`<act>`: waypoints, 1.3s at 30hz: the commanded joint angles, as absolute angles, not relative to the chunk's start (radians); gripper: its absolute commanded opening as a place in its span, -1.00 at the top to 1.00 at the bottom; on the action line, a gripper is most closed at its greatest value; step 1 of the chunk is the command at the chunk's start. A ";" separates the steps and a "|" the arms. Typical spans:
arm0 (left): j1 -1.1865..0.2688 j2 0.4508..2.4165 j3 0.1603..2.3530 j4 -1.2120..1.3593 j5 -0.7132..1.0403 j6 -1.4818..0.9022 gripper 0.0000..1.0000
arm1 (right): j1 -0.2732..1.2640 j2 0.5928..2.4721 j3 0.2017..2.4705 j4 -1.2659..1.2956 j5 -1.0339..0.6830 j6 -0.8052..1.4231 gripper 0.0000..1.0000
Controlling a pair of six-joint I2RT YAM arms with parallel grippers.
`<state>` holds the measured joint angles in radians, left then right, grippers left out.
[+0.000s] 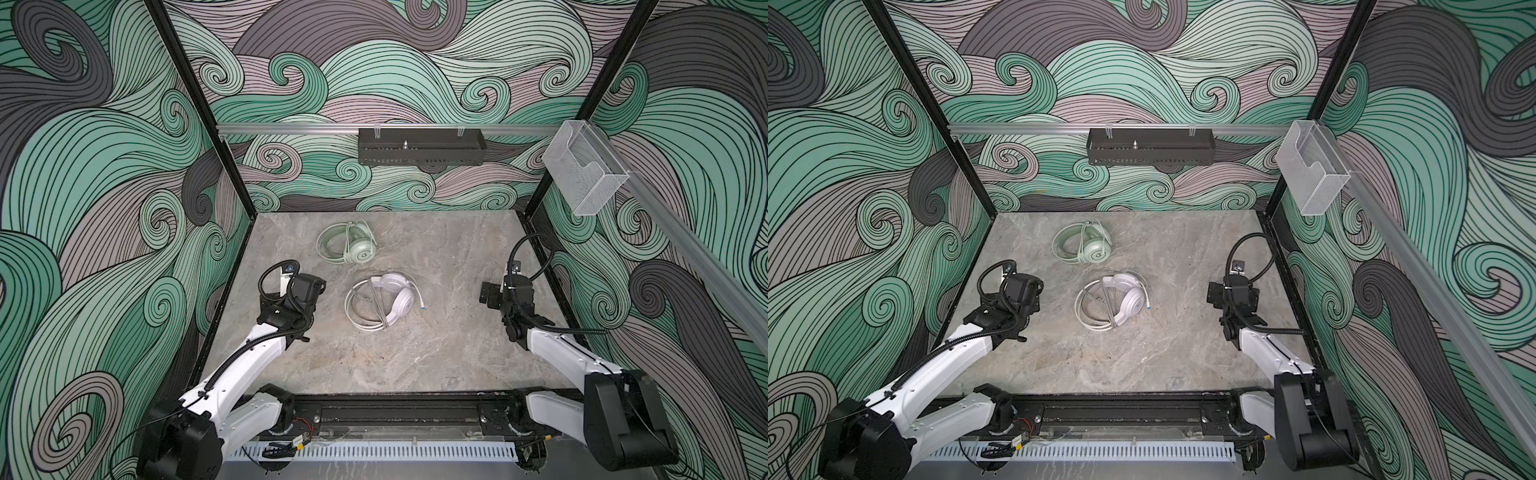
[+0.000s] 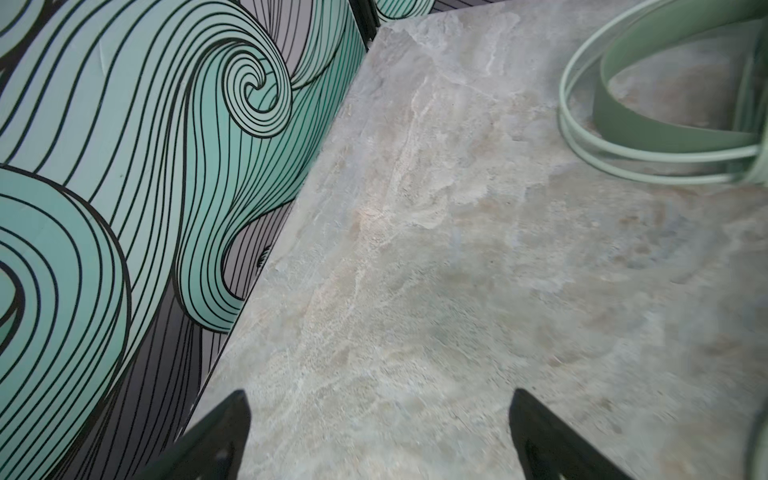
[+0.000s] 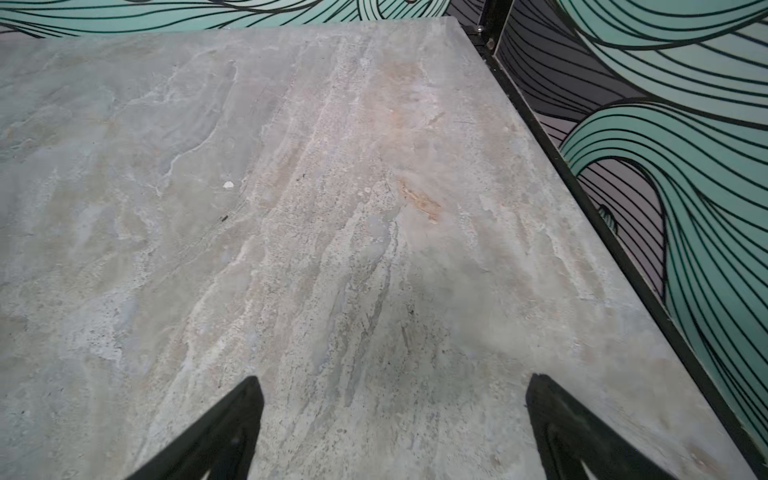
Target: Wrap the headphones
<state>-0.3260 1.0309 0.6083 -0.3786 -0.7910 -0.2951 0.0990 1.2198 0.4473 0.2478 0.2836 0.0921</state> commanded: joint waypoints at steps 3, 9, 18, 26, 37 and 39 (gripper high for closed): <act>-0.241 1.072 0.518 -0.059 -0.816 -0.234 -0.97 | 0.073 1.322 0.461 0.430 0.186 0.069 -0.99; -0.196 1.154 0.414 0.274 -0.727 -0.185 -0.97 | 0.057 1.391 0.475 0.538 0.123 0.046 -0.99; -0.074 1.270 0.397 0.527 -0.581 -0.133 -0.97 | -0.005 1.534 0.382 0.897 0.079 0.030 -0.99; -0.026 1.481 0.363 0.820 -0.398 -0.084 -0.97 | 0.018 1.541 0.399 0.859 0.107 0.005 -0.99; -0.018 1.525 0.446 0.712 -0.388 -0.087 -0.97 | 0.038 1.537 0.396 0.864 0.131 -0.008 -0.99; -0.018 1.523 0.444 0.714 -0.388 -0.087 -0.97 | 0.038 1.538 0.396 0.863 0.131 -0.009 -0.99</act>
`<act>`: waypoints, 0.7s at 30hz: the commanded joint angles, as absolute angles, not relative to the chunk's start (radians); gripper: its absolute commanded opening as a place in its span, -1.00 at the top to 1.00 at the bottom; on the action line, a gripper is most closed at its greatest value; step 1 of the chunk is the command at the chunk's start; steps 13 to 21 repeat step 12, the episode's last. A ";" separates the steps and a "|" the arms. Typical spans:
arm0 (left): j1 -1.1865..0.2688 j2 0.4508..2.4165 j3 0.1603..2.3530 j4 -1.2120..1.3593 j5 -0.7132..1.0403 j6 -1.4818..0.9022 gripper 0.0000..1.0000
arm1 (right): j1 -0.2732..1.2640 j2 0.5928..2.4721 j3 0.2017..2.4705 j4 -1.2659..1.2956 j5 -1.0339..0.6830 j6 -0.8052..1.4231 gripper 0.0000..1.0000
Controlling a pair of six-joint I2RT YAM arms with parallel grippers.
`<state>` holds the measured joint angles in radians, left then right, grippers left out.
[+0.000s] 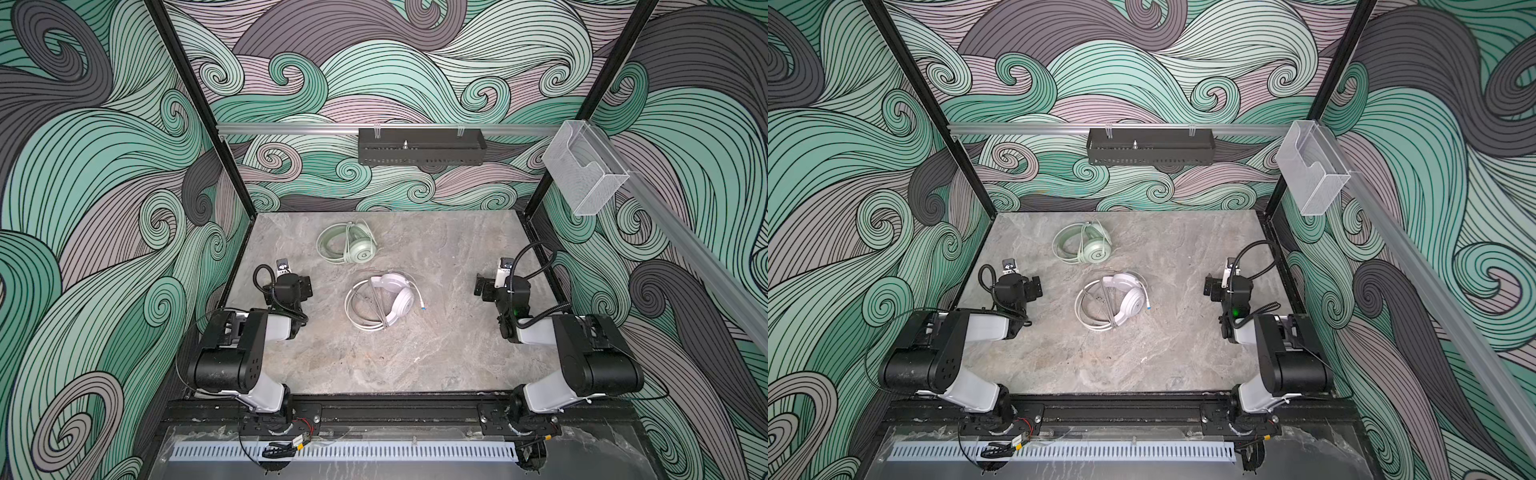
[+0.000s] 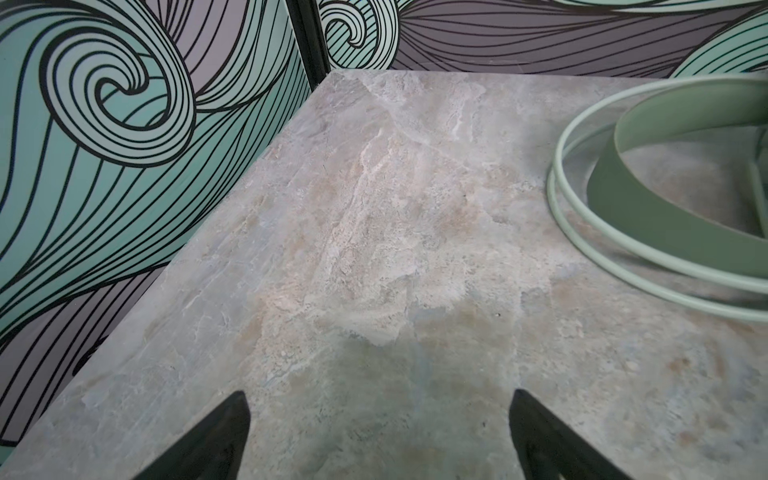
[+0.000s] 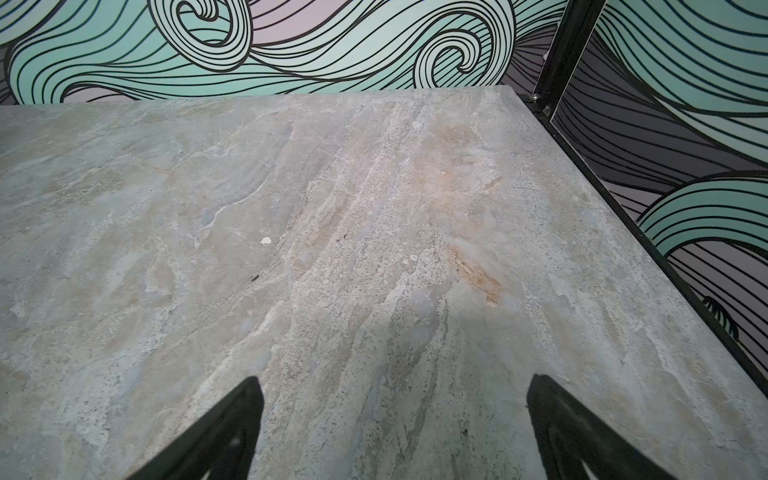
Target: Wrap the headphones
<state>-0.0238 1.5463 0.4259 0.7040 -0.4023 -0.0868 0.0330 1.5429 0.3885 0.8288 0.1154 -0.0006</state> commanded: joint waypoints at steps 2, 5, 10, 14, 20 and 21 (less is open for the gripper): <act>-0.018 1.524 0.445 0.710 -0.387 -0.088 -0.97 | 0.038 1.536 0.395 0.863 0.131 -0.009 -0.99; -0.018 1.522 0.445 0.710 -0.387 -0.089 -0.97 | 0.040 1.541 0.400 0.858 0.135 -0.012 -0.99; -0.018 1.523 0.444 0.710 -0.387 -0.090 -0.97 | 0.038 1.547 0.407 0.848 0.113 -0.017 -0.99; -0.018 1.524 0.445 0.710 -0.388 -0.089 -0.97 | 0.040 1.541 0.399 0.861 0.108 -0.021 -0.98; -0.018 1.524 0.445 0.710 -0.388 -0.089 -0.97 | 0.040 1.541 0.399 0.861 0.108 -0.021 -0.98; -0.018 1.524 0.445 0.710 -0.388 -0.089 -0.97 | 0.040 1.541 0.399 0.861 0.108 -0.021 -0.98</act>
